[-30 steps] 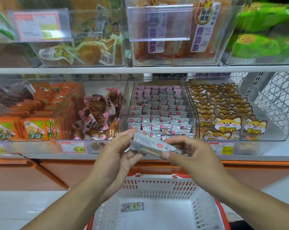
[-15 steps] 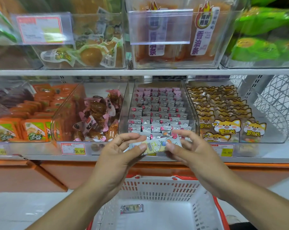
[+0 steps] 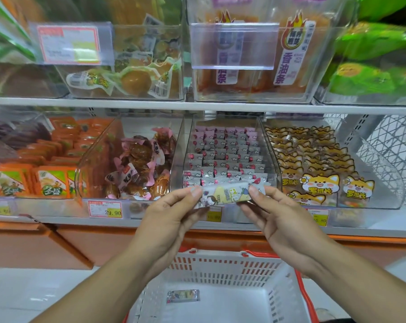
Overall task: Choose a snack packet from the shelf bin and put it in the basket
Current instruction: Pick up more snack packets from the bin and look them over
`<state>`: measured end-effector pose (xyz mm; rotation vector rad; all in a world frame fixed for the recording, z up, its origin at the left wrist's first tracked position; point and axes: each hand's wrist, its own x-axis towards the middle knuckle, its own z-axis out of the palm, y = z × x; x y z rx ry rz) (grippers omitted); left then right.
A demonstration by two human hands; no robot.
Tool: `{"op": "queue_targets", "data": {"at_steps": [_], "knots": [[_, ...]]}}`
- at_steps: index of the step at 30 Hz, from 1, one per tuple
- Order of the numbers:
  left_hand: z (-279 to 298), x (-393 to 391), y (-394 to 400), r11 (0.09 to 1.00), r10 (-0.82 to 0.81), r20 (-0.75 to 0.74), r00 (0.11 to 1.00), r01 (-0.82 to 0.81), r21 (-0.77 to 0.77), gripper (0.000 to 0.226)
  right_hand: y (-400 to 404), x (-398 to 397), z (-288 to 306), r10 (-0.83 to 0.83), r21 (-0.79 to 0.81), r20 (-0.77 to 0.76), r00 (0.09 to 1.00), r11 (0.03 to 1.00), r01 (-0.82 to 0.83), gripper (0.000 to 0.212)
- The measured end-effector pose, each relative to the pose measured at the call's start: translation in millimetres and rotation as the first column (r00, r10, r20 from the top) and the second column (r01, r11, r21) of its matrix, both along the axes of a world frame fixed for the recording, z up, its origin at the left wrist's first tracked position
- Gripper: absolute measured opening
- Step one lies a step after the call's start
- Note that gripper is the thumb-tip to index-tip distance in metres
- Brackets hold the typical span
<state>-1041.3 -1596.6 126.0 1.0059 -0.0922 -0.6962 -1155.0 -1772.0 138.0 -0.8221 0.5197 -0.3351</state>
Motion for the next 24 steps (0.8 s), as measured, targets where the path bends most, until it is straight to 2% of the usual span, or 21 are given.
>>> {"op": "queue_targets", "data": {"at_steps": [2, 4, 6, 7, 8, 10, 12, 14, 18, 22, 24], "knots": [[2, 2, -3, 1.000, 0.005, 0.021, 1.000, -0.004, -0.012, 0.036, -2, 5, 2, -0.017, 0.006, 0.029, 0.999, 1.000, 0.017, 0.032], [3, 5, -6, 0.999, 0.037, 0.032, 0.999, -0.038, 0.015, 0.029, -2, 12, 4, -0.034, -0.065, 0.046, 0.998, 0.997, 0.037, 0.026], [4, 7, -7, 0.990, 0.060, 0.123, 0.991, -0.075, 0.121, 0.017, -2, 20, 8, -0.101, -0.249, 0.057, 0.993, 0.962, 0.112, 0.020], [4, 8, -7, 0.968, 0.049, 0.249, 0.967, -0.108, 0.228, 0.013, -2, 25, 9, -0.159, -0.385, 0.059, 0.985, 0.907, 0.170, 0.017], [4, 9, -5, 0.922, -0.009, 0.421, 0.907, -0.156, 0.355, 0.013, -4, 30, 11, -0.225, -0.528, 0.064, 0.972, 0.819, 0.224, 0.013], [2, 5, -2, 0.795, -0.259, 0.685, 0.680, -0.252, 0.551, 0.029, -7, 45, 16, -0.297, -0.751, 0.079, 0.952, 0.610, 0.253, 0.011], [-2, 1, -2, 0.686, -0.500, 0.741, 0.447, -0.318, 0.655, 0.052, -12, 66, 20, -0.301, -0.854, 0.060, 0.952, 0.479, 0.205, 0.013], [-6, -2, -1, 0.636, -0.605, 0.723, 0.334, -0.343, 0.691, 0.061, -15, 91, 23, -0.291, -0.907, 0.028, 0.956, 0.394, 0.147, 0.016], [-7, 2, 2, 0.633, -0.613, 0.725, 0.315, -0.354, 0.689, 0.067, -24, 141, 26, -0.213, -0.941, 0.011, 0.977, 0.328, 0.082, 0.023], [-5, 6, 3, 0.630, -0.600, 0.717, 0.353, -0.343, 0.696, 0.070, -32, 176, 22, -0.136, -0.960, -0.274, 0.952, 0.096, -0.263, 0.010], [-4, 6, 2, 0.611, -0.620, 0.698, 0.359, -0.337, 0.716, 0.072, -35, 188, 16, -0.110, -0.932, -0.359, 0.927, -0.014, -0.362, 0.018]]}}
